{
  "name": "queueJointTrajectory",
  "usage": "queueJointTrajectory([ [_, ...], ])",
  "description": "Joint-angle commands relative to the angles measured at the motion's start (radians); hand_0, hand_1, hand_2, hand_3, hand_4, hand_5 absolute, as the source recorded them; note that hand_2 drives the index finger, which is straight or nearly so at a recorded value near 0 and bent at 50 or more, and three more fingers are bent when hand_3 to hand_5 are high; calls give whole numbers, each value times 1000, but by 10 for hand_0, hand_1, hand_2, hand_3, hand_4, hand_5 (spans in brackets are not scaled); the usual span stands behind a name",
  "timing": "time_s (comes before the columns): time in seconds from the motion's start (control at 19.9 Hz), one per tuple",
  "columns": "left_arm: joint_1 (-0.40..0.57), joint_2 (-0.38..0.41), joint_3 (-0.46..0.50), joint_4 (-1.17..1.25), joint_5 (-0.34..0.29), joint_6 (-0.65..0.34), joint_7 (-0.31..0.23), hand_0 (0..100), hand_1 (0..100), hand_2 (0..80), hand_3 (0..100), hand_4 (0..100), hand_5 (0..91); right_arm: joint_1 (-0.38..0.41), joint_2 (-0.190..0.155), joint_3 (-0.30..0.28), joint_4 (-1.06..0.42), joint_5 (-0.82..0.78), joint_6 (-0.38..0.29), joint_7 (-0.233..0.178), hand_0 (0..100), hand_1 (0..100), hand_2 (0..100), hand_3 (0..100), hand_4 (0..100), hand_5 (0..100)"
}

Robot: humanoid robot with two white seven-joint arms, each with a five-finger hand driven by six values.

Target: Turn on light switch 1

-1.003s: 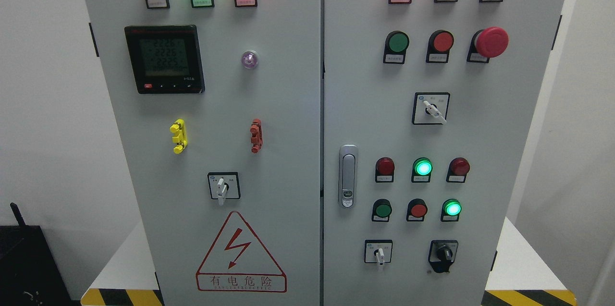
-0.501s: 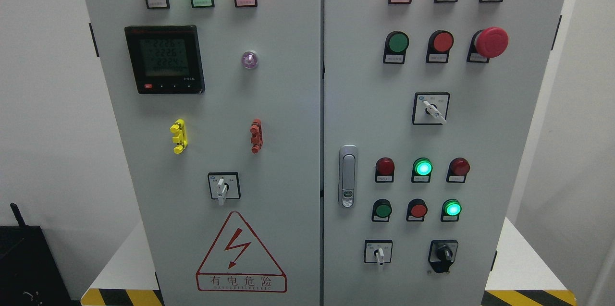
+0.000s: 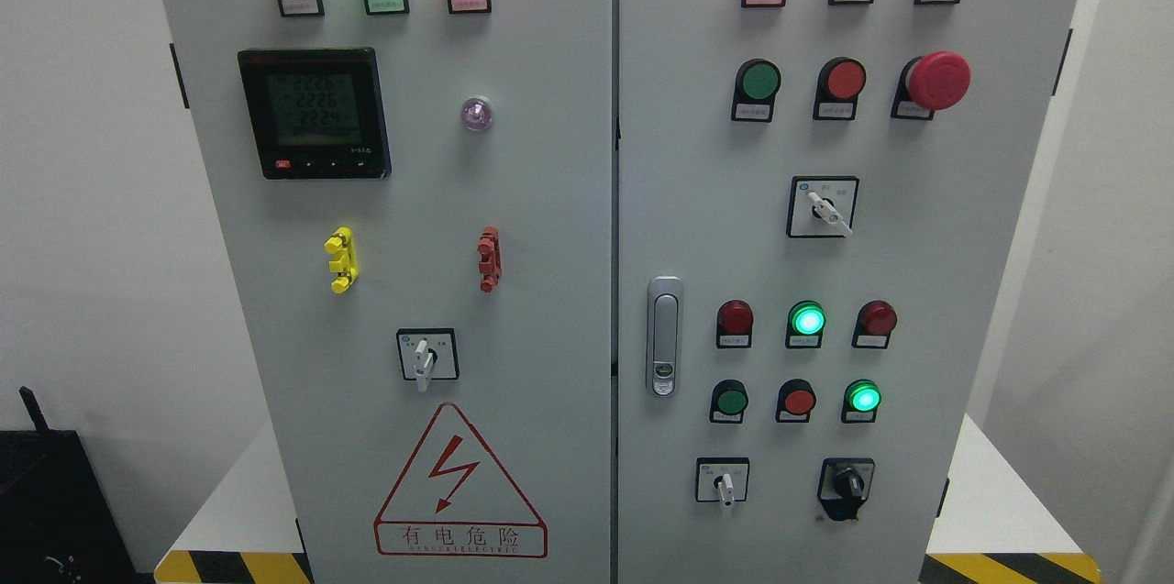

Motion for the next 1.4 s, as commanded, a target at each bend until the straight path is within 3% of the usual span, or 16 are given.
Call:
queueJointTrajectory([
  [0.0,-37,-13,11,-272,27,-21,69,353,438,235,617,795,779,0,0,0,0,0,0,-1,308,0,0,0,0,0],
  [0.25,-62,-20,8,-423,28,6,72,324,495,295,693,859,857,0,0,0,0,0,0,-1,307,0,0,0,0,0],
  [0.45,-111,-56,2,-575,30,176,73,319,516,322,716,869,860,0,0,0,0,0,0,-1,307,0,0,0,0,0],
  [0.65,-198,-105,1,-586,25,233,84,315,545,351,733,877,863,0,0,0,0,0,0,-1,307,0,0,0,0,0],
  [0.9,-350,-151,1,-585,23,380,127,116,615,426,772,895,869,0,0,0,0,0,0,-1,307,0,0,0,0,0],
  [1.1,-411,-164,-4,-583,16,394,135,39,669,448,787,899,873,0,0,0,0,0,0,-1,308,0,0,0,0,0],
  [1.35,-477,-171,-94,-583,13,462,263,0,705,454,842,902,876,0,0,0,0,0,0,-1,308,0,0,0,0,0],
])
